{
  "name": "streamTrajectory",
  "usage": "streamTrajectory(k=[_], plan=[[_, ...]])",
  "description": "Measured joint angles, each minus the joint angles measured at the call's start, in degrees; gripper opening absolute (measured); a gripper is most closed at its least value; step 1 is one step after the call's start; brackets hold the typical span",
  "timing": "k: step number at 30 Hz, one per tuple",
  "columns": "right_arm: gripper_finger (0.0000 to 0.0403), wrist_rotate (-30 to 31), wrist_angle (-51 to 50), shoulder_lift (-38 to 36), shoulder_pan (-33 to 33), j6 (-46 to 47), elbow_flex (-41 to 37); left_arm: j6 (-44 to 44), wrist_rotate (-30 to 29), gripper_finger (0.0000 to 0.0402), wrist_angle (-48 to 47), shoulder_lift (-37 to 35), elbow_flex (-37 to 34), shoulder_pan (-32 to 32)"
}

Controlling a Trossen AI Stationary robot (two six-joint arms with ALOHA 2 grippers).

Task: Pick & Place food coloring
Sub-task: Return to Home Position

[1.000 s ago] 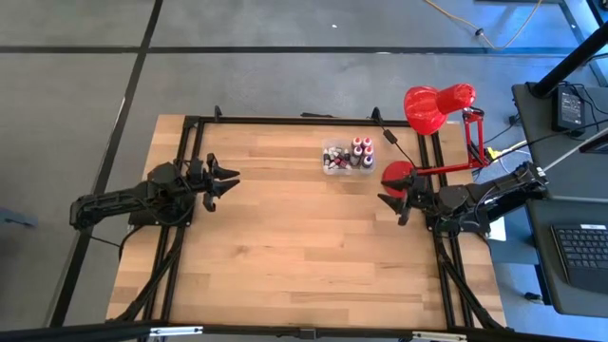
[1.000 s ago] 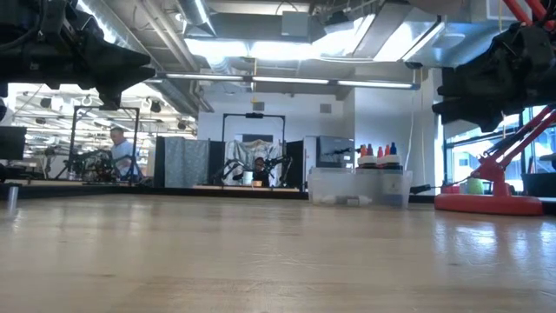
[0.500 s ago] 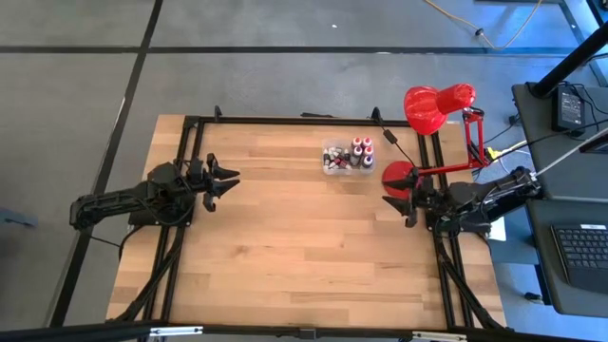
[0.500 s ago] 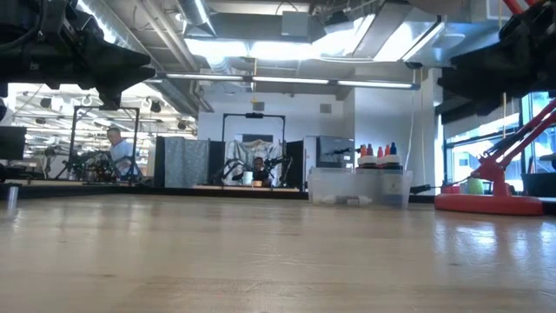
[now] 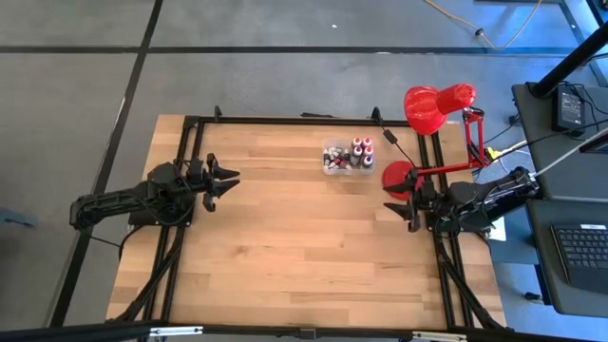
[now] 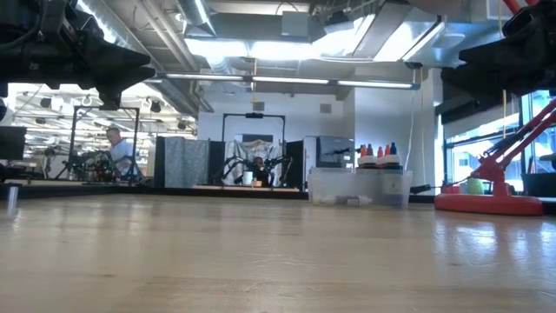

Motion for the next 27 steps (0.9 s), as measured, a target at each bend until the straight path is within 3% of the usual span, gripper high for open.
streamTrajectory(k=[27], plan=[[0.0239,0.00,-0.02,0.05,0.00,-0.50,-0.02,0.00,0.09,0.0128,-0.02,0.00,0.00,0.00]])
